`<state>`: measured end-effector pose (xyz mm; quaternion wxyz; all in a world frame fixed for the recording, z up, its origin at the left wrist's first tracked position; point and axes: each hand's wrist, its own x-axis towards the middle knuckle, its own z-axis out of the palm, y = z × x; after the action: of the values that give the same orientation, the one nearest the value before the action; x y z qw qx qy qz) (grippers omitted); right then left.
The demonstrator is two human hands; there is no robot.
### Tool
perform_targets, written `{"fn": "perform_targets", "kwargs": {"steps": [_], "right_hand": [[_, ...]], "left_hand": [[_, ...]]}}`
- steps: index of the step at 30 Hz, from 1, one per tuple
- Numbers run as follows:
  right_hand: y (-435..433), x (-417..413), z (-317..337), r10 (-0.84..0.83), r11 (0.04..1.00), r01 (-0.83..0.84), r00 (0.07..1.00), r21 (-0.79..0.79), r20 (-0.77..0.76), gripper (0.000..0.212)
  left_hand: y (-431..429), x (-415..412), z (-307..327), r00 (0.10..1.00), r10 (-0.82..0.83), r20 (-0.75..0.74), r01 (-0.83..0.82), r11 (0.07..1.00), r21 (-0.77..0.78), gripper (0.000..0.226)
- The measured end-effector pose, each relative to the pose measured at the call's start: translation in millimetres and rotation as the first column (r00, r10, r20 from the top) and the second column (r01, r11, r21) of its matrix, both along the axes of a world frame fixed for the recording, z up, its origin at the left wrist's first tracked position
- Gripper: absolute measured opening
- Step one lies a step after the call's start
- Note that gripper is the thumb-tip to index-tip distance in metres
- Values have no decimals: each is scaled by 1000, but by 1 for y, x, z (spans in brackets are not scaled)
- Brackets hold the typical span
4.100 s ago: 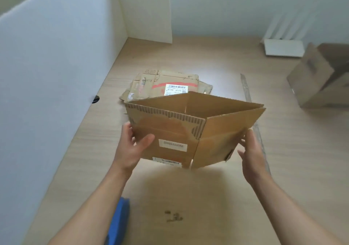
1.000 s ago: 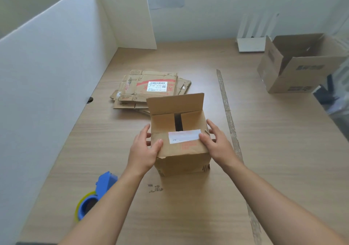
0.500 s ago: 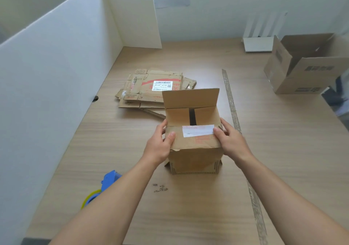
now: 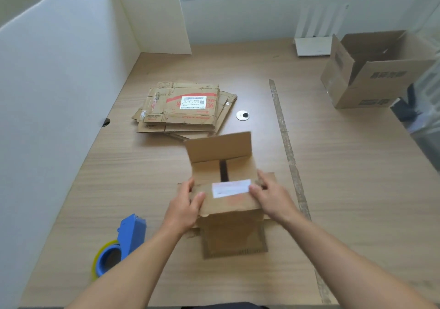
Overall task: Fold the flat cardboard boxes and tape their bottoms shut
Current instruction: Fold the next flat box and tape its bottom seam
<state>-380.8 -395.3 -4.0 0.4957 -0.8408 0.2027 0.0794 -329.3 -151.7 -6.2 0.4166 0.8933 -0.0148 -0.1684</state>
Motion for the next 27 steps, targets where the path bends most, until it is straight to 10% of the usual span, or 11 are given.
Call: {"fn": "perform_targets", "kwargs": {"steps": [10, 16, 21, 27], "right_hand": [[-15, 23, 2, 38, 999, -40, 995, 19, 89, 94], [-5, 51, 30, 159, 987, -160, 924, -26, 347, 49], [14, 17, -5, 361, 900, -274, 904, -338, 229, 40], [25, 13, -26, 332, 878, -224, 921, -423, 203, 37]], "left_hand": [[11, -16, -13, 998, 37, -47, -39, 998, -52, 56], [8, -13, -17, 993, 96, -63, -103, 987, -121, 51], [4, -9, -22, 992, 122, -37, -125, 987, -100, 36], [4, -13, -20, 991, 135, -9, -135, 981, -138, 72]]}}
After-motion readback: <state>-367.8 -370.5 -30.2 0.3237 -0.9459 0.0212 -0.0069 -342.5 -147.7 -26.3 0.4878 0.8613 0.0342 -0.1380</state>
